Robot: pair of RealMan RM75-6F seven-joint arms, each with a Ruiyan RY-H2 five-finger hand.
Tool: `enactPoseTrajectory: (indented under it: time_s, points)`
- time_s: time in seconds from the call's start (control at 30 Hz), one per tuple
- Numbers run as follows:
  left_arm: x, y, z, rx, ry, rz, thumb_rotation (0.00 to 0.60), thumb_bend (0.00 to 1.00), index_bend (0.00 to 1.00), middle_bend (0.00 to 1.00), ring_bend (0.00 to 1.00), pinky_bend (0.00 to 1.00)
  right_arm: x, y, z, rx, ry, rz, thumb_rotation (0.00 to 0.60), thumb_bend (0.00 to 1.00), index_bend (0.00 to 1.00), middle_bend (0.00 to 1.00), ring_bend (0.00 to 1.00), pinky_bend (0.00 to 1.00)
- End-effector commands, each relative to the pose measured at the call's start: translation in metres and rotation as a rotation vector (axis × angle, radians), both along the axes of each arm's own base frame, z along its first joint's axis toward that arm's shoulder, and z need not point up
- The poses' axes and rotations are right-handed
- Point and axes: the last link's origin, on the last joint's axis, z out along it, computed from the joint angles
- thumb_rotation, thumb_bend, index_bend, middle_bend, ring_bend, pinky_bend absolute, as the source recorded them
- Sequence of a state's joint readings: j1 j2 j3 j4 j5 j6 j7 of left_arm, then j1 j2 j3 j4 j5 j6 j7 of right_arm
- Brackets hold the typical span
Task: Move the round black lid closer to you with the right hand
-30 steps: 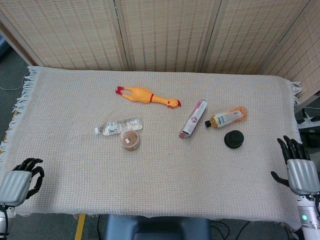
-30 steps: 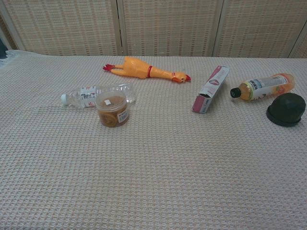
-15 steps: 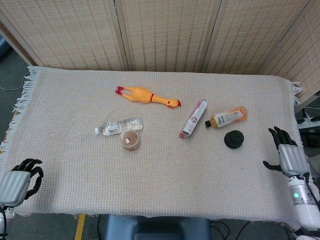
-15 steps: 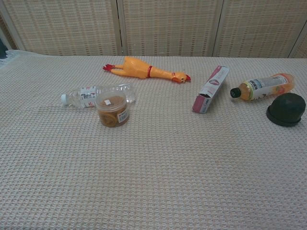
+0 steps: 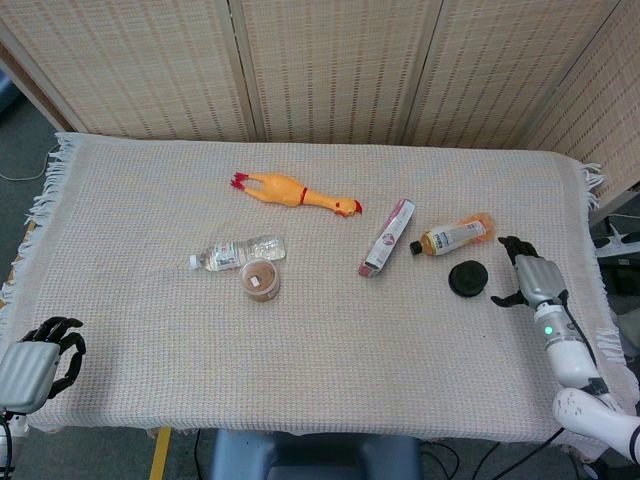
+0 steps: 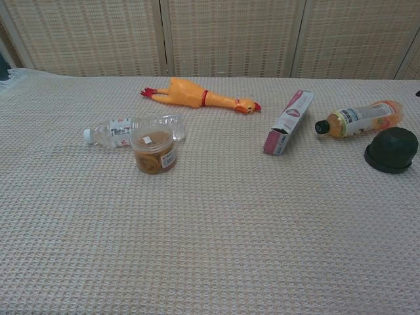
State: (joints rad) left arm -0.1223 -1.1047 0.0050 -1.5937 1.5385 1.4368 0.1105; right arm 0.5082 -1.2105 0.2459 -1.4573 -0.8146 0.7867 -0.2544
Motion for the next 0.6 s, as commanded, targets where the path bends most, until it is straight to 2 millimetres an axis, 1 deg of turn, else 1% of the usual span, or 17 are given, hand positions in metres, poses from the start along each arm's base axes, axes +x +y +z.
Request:
enactPoseTrajectory:
  time_s: [0.03,0.3,0.6]
  points:
    - [0.0,0.0,0.001,0.004,-0.002,0.001,0.6,0.53,0.59,0.29,0.22,0.43,0.004,-0.007,-0.012,0.038,-0.01,-0.004,0.6,0.12,0.04,0.02,0.03,0.26]
    - [0.0,0.0,0.004,0.013,-0.008,-0.002,0.6,0.53,0.59,0.29,0.22,0.43,0.011,-0.018,-0.033,0.131,-0.019,-0.028,0.6,0.11,0.04,0.05,0.05,0.27]
    - [-0.002,0.0,0.006,0.018,-0.013,0.0,0.6,0.53,0.59,0.29,0.22,0.43,0.014,-0.031,-0.047,0.146,-0.001,-0.049,0.6,0.12,0.08,0.09,0.09,0.3]
